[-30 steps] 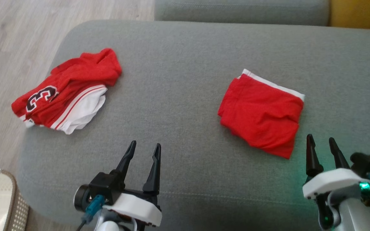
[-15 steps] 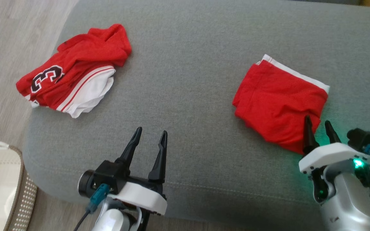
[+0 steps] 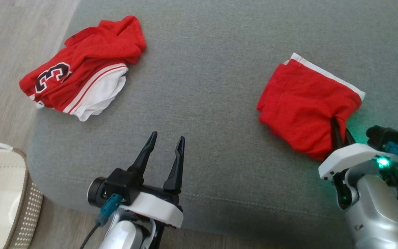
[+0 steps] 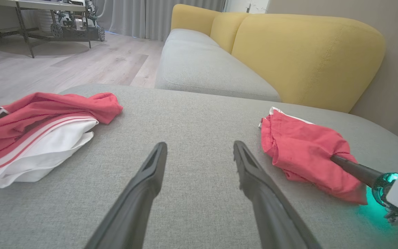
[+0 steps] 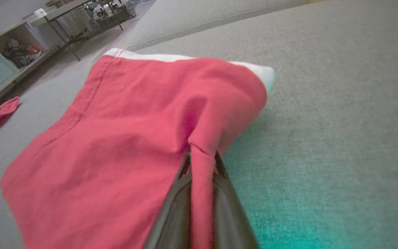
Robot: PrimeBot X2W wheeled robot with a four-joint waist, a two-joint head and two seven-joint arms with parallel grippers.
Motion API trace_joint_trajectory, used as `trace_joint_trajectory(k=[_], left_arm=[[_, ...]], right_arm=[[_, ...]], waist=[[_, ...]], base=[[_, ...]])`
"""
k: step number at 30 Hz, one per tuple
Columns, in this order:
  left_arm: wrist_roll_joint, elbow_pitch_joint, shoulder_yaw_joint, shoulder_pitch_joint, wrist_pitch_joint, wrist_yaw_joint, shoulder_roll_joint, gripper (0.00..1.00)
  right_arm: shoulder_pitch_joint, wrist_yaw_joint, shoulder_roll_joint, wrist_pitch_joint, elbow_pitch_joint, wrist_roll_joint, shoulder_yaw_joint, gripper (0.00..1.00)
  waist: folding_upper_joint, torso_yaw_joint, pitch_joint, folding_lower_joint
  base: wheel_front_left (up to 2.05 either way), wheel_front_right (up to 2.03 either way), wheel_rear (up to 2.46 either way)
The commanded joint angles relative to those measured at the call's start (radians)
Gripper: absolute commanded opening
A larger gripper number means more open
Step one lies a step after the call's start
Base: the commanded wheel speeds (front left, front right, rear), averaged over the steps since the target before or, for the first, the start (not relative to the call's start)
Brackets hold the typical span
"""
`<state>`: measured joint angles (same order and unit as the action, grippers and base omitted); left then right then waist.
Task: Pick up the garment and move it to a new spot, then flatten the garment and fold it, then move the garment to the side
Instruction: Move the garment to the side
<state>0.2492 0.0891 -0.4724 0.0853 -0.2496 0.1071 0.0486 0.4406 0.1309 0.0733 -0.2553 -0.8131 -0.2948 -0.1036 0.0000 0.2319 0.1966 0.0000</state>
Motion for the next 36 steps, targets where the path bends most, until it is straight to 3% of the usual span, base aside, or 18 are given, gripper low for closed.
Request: trace_joint_trajectory(k=[1, 8, 15, 25, 36], left_arm=[[-0.005, -0.032, 0.026, 0.038, -0.012, 0.009, 0.002, 1.0], [-0.012, -0.04, 0.027, 0.053, -0.012, 0.005, 0.002, 1.0], [-0.024, -0.042, 0.02, 0.09, -0.012, -0.012, 0.002, 1.0], [-0.064, -0.047, 0.006, 0.215, -0.012, -0.053, 0.002, 1.0], [-0.112, -0.058, 0.014, 0.339, -0.012, -0.091, 0.002, 1.0]], right_arm=[[0.034, 0.0, 0.012, -0.006, 0.034, 0.025, 0.038, 0.0], [0.059, 0.0, 0.073, -0.006, 0.063, 0.141, 0.142, 0.0], [0.164, 0.0, 0.181, -0.005, 0.029, 0.198, 0.323, 0.0], [0.365, 0.0, 0.383, 0.005, -0.015, 0.118, 0.541, 0.0], [0.508, 0.0, 0.502, -0.003, -0.031, 0.036, 0.578, 0.0]], waist=[[0.0, -0.007, -0.001, 0.0], [0.0, -0.053, 0.004, 0.0], [0.0, -0.129, 0.043, 0.0], [0.0, -0.231, 0.176, 0.0], [0.0, -0.307, 0.292, 0.0]], base=[[0.0, 0.0, 0.0], [0.0, 0.0, 0.0], [0.0, 0.0, 0.0], [0.0, 0.0, 0.0], [0.0, 0.0, 0.0]])
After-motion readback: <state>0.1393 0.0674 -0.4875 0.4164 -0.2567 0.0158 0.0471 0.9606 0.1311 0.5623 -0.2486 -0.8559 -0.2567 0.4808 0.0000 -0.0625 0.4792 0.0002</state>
